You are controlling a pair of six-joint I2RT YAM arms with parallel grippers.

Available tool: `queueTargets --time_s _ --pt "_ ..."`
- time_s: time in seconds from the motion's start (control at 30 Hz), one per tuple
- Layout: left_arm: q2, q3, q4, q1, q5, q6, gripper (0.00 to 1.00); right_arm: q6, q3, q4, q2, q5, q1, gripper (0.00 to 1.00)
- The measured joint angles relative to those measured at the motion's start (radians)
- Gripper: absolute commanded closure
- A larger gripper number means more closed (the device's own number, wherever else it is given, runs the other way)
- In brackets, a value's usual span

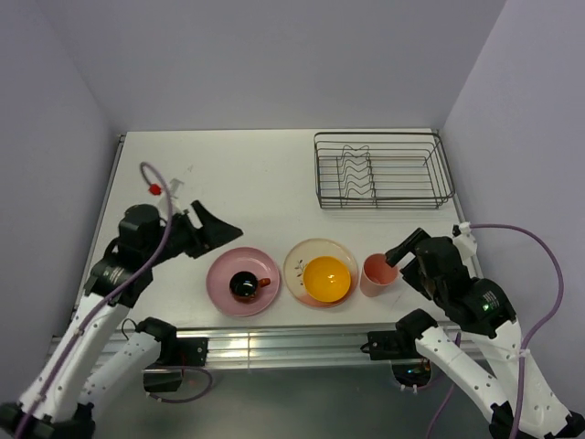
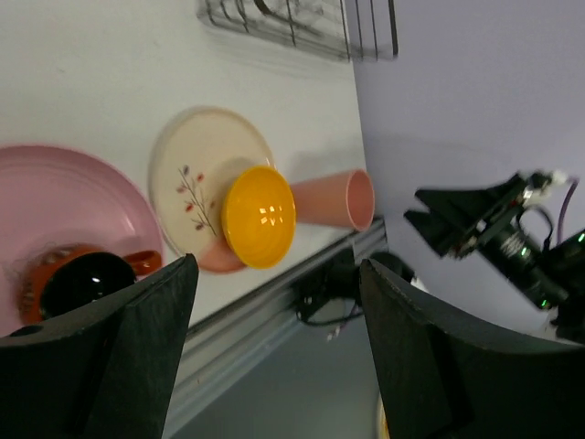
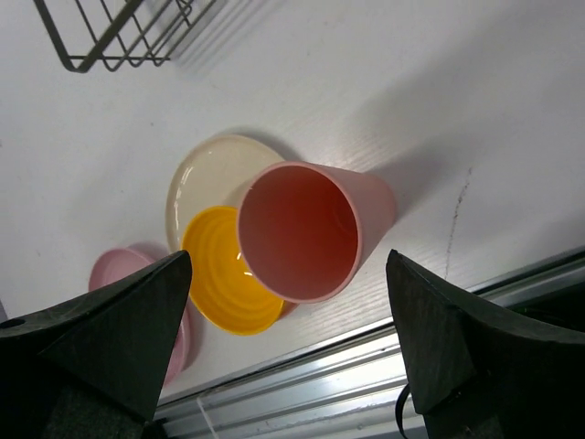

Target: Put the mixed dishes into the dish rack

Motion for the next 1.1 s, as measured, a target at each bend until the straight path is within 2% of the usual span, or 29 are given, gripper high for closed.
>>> queueTargets --time_s 0.1,0.2,0.4,0.57,0.87,1.1 --pt "0.137 0.104 0.022 -0.248 -0.12 0.003 0.22 -0.01 0.027 0.0 0.0 0.01 0.0 0.06" --pt "0.289 0.214 0.051 -0.438 -0.231 0.007 0.22 -0.014 0.053 -0.007 0.007 0.018 0.0 0.06" --pt "0.549 0.35 0.077 -0.673 -0.405 0.012 0.25 -0.016 0.107 -0.036 0.021 0.058 0.0 0.05" --pt "0.747 0.447 0.085 -0.765 -0.482 0.018 0.28 -0.018 0.151 -0.063 0.016 0.078 0.0 0.05" --pt "1.049 0.687 0.063 -0.852 -0.559 0.03 0.34 -0.027 0.19 -0.106 -0.01 0.097 0.0 0.05" --pt "1.169 0.76 0.046 -0.885 -0.559 0.044 0.39 -0.035 0.212 -0.129 -0.029 0.104 0.0 0.05"
